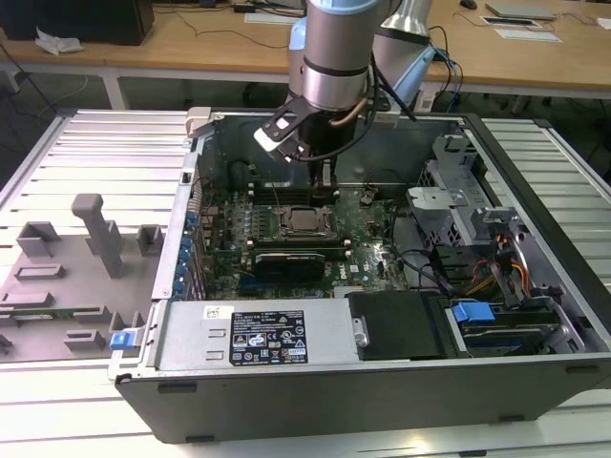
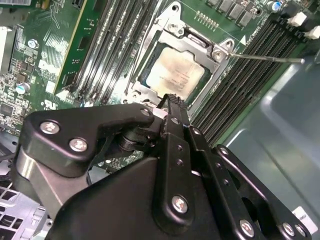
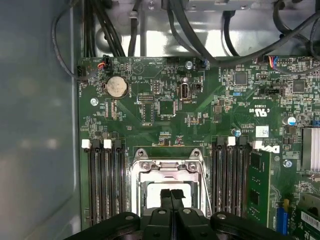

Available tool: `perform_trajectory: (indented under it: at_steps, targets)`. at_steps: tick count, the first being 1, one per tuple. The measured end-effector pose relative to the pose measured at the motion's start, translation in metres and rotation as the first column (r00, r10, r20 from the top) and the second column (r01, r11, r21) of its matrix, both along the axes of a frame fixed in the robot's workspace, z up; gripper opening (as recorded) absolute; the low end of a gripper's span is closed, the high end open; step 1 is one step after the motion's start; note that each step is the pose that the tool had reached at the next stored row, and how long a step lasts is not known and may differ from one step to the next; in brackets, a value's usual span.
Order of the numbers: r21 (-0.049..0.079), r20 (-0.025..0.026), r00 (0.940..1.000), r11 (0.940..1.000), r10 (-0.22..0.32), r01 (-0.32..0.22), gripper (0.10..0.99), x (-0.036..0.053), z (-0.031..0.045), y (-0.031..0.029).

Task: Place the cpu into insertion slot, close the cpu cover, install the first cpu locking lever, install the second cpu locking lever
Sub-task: 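Close the cpu cover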

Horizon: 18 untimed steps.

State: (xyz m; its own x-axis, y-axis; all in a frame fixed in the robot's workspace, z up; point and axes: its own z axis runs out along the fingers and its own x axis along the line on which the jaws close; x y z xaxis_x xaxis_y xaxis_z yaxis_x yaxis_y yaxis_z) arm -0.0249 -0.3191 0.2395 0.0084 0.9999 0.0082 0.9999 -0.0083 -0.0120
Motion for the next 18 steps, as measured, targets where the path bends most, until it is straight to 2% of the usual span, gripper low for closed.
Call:
perform_trajectory:
  at_steps: [1,4,7,9,10,11,15,17,18]
  targets:
    - [0.0,0.0058,1.0,1.0,0.0,0.0,0.106,-0.0015,-0.0006,-0.0011]
    - [0.002,0.0164,0.9999,1.0,0.002,-0.002,0.106,-0.0095,-0.0022,-0.0028]
    - [0.002,0.023,0.9997,1.0,0.002,-0.002,0.106,-0.0172,-0.0029,-0.003]
    - [0.002,0.0233,0.9997,1.0,0.003,-0.003,0.106,-0.0178,-0.0029,-0.003]
    - [0.002,0.0233,0.9972,0.9975,0.071,-0.071,0.106,-0.0179,-0.0029,-0.003]
    - [0.002,0.0233,0.9912,0.9914,0.13,-0.13,0.106,-0.0178,-0.0029,-0.003]
    - [0.002,0.0234,0.979,0.9793,0.202,-0.202,0.106,-0.0178,-0.003,-0.003]
    - [0.002,0.0234,0.9708,0.9711,0.239,-0.239,0.106,-0.0178,-0.003,-0.003]
    - [0.002,0.0233,0.964,0.9643,0.265,-0.265,0.106,-0.0178,-0.003,-0.003]
